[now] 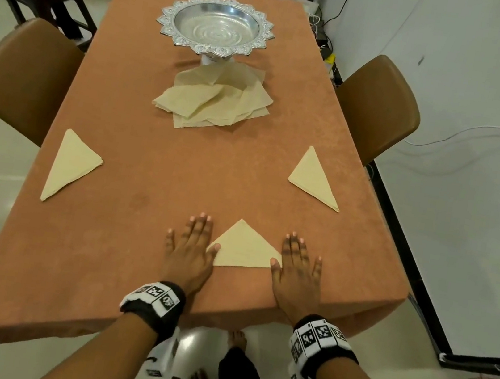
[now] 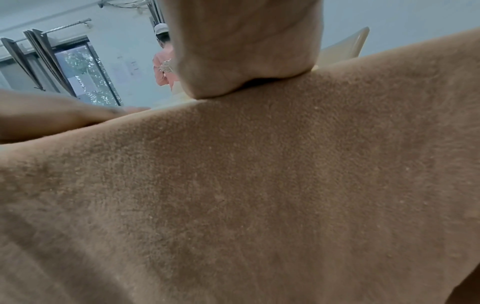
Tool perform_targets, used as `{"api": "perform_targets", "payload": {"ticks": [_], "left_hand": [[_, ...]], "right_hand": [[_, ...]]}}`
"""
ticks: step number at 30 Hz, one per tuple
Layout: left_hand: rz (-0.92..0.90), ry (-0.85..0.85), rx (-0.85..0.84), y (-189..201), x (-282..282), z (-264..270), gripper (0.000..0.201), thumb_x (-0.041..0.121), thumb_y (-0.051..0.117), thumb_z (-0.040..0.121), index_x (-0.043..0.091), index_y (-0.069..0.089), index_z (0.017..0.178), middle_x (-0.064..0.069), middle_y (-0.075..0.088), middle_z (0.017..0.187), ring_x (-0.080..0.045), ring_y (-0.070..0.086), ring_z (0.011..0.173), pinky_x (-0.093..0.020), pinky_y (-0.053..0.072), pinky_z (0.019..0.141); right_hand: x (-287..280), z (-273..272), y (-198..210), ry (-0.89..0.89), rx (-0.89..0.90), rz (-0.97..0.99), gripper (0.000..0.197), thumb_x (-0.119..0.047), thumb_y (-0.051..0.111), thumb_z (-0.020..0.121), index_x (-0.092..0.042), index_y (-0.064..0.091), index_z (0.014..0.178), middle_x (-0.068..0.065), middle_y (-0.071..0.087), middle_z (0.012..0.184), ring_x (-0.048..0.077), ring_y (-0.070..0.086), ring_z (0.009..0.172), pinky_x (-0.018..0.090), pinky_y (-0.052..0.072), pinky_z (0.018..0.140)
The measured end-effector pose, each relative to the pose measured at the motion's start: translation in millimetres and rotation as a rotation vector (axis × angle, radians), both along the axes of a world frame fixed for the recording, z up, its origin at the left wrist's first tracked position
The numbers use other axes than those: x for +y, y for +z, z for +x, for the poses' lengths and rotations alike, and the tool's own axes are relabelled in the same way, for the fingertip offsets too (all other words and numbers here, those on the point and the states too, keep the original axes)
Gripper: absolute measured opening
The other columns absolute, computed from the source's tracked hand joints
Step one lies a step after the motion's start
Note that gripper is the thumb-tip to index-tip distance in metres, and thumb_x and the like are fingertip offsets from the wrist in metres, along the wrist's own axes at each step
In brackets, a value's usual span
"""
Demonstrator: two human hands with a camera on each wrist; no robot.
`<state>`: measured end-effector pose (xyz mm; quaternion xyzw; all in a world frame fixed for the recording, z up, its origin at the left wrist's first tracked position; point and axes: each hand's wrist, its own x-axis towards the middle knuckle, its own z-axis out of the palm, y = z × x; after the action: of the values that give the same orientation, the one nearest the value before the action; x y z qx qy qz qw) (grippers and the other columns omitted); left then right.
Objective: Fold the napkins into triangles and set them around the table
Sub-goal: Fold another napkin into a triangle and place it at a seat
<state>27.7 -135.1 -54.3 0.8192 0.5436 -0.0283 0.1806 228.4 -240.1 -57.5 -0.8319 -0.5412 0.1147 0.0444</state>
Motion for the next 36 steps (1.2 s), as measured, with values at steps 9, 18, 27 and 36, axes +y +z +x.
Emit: {"api": "perform_targets", "payload": {"ticks": [9,18,27,36], "left_hand": [[0.023,-0.171,-0.019,-5,-27,37,0.074,0.054,-0.01,0.084,0.026,-0.004,0.152,0.009,-0.004,0.16,-0.012,-0.004,0.147,-0.045,-0.008,0.115],[0.055,0.01,-0.034,-9,-7,-25,0.073,0.055,-0.007,0.086,0.027,0.0,0.153,0.01,-0.006,0.158,-0.008,-0.008,0.144,-0.049,-0.004,0.116],[0.068,0.014,-0.013,-10,-8,-24,0.075,0.056,-0.009,0.084,0.027,0.002,0.153,0.009,-0.002,0.16,-0.012,-0.003,0.147,-0.049,-0.003,0.116],[0.083,0.011,-0.034,-11,-8,-25,0.074,0.055,-0.006,0.086,0.025,0.007,0.153,0.008,0.001,0.16,-0.013,0.001,0.147,-0.051,0.001,0.116]], "right_hand": [[1,1,-5,0.0,-0.026,0.012,0.07,-0.049,0.006,0.089,-0.018,0.017,0.151,-0.003,0.012,0.159,0.015,0.011,0.146,0.051,0.007,0.114],[13,-12,11,0.156,0.016,0.12,0.062,-0.035,0.026,0.096,-0.016,0.007,0.152,0.001,0.006,0.159,0.012,-0.001,0.145,0.044,0.001,0.116],[70,-22,13,0.232,0.055,-0.056,0.058,-0.046,0.02,0.101,-0.021,0.008,0.152,-0.005,0.002,0.16,0.012,-0.002,0.146,0.045,-0.004,0.116],[33,-60,0,0.341,0.035,-0.009,0.065,-0.053,0.02,0.096,-0.019,0.017,0.151,-0.005,0.013,0.157,0.01,0.015,0.144,0.051,0.014,0.116]]}}
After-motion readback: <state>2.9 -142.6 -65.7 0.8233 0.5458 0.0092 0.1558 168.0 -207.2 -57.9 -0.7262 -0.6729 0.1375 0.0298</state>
